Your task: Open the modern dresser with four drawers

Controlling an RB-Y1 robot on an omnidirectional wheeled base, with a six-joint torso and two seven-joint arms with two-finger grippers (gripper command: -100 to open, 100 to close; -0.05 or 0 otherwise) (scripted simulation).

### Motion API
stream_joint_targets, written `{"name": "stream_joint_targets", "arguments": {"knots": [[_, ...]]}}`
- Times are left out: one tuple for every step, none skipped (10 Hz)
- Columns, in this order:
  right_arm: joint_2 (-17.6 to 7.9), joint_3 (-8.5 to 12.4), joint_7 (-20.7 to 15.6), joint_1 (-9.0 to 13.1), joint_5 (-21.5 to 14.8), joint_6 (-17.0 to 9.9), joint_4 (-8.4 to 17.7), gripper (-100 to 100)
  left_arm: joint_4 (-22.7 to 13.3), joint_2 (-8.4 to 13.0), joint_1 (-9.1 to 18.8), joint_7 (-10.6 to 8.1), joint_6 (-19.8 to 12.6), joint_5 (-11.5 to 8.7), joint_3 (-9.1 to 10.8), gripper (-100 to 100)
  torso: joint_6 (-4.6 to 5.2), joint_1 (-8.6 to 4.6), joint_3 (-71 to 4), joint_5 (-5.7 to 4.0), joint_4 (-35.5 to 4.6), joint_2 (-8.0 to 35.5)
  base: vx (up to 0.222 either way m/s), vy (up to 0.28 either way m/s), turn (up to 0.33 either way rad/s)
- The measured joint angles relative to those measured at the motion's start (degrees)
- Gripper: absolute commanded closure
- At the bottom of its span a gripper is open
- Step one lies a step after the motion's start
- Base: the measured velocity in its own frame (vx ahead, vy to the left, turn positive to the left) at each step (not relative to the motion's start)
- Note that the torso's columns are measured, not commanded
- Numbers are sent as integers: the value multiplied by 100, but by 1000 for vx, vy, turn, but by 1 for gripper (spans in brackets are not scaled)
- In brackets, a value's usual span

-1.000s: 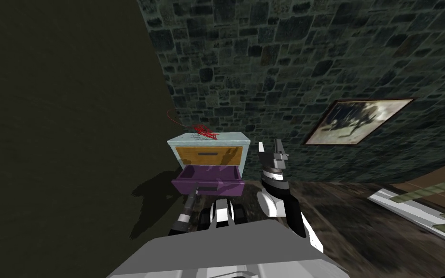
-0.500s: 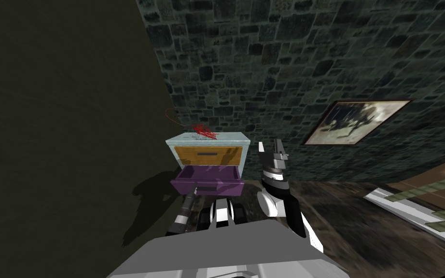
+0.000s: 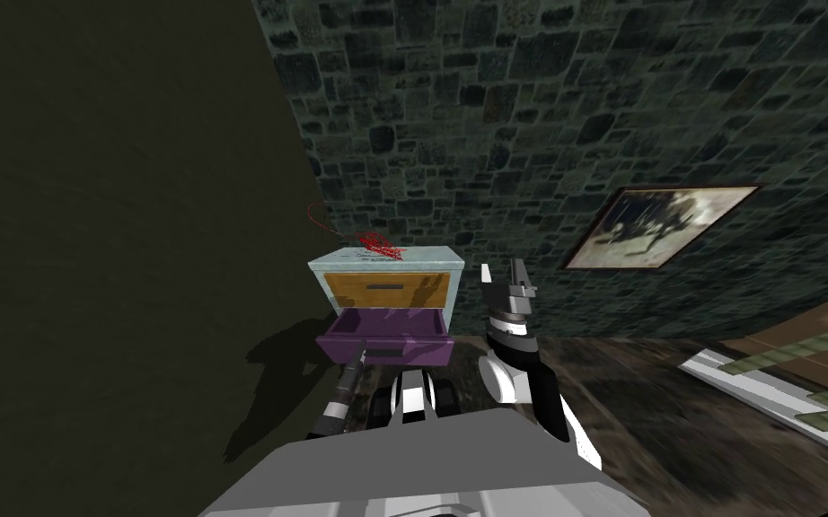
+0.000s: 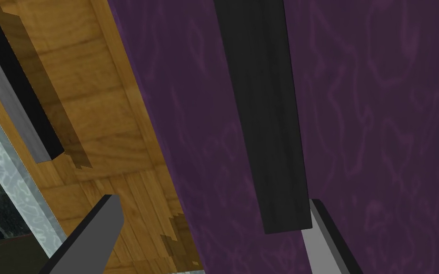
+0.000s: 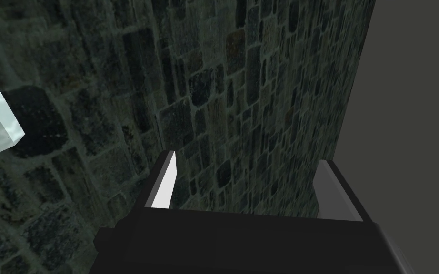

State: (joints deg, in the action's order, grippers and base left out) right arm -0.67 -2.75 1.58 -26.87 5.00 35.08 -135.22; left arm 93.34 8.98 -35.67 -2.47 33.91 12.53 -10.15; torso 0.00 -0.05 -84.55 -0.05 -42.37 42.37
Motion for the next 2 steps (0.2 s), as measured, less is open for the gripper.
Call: {"name": "stream_joint_targets", "arguments": {"knots": [[0,0,0,0,0,0,0,0,-4,1,-2,0,-4,0,0,0,0,1,-2,2,4,-5,0,0,0],[0,0,0,0,0,0,0,0,-7,1,-4,0,-7,0,0,0,0,3,-3,3,6,-7,0,0,0]]}}
